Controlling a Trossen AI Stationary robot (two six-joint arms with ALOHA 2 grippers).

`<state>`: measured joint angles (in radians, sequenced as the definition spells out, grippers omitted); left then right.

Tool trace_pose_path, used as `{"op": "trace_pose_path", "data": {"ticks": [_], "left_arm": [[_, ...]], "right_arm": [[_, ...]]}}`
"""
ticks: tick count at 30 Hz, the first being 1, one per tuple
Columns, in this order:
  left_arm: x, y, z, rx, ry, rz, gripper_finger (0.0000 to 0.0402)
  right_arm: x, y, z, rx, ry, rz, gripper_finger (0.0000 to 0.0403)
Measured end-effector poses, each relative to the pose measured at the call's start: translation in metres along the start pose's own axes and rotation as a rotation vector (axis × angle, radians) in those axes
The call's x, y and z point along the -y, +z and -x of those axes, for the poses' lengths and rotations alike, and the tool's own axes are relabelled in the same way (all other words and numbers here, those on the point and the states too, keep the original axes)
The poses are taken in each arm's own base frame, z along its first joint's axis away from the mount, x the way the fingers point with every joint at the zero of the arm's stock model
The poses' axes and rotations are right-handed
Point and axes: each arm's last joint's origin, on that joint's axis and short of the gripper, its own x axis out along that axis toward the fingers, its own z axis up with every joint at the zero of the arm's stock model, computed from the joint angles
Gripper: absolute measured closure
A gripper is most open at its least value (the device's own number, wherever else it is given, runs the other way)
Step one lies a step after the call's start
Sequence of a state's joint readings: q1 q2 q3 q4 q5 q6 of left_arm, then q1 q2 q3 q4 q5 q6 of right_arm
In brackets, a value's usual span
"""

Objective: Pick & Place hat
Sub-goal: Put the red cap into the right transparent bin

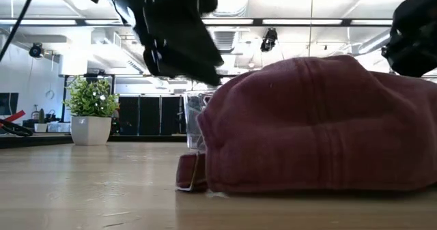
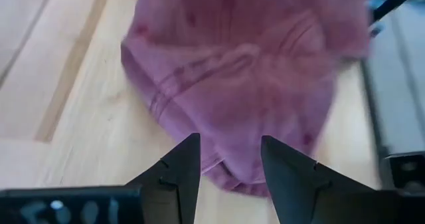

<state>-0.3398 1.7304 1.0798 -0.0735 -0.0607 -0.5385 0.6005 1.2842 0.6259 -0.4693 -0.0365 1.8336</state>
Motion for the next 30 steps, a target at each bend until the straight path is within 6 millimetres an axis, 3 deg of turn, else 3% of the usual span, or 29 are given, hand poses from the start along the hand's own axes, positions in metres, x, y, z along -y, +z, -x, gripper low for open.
{"op": "trace_pose_path", "data": {"ticks": [9, 14, 19, 24, 30], "left_arm": [[-0.005, -0.012, -0.034, -0.102, 0.061, -0.007, 0.0251], [-0.01, -0.02, -0.038, -0.146, 0.091, 0.004, 0.0251], [-0.015, -0.024, -0.038, -0.17, 0.126, -0.013, 0.0251], [-0.018, -0.026, -0.038, -0.161, 0.164, -0.017, 0.0251], [-0.02, -0.017, -0.04, -0.09, 0.156, 0.004, 0.0251]], "right_arm": [[0.015, 0.007, -0.018, 0.093, 0.117, -0.009, 0.0168], [0.021, 0.011, -0.029, 0.129, 0.285, 0.032, 0.0168], [0.024, 0.013, -0.032, 0.175, 0.345, 0.059, 0.0168], [0.009, 0.01, -0.026, 0.187, 0.491, 0.117, 0.0172], [-0.011, 0.008, -0.018, 0.202, 0.528, 0.166, 0.0204]]}}
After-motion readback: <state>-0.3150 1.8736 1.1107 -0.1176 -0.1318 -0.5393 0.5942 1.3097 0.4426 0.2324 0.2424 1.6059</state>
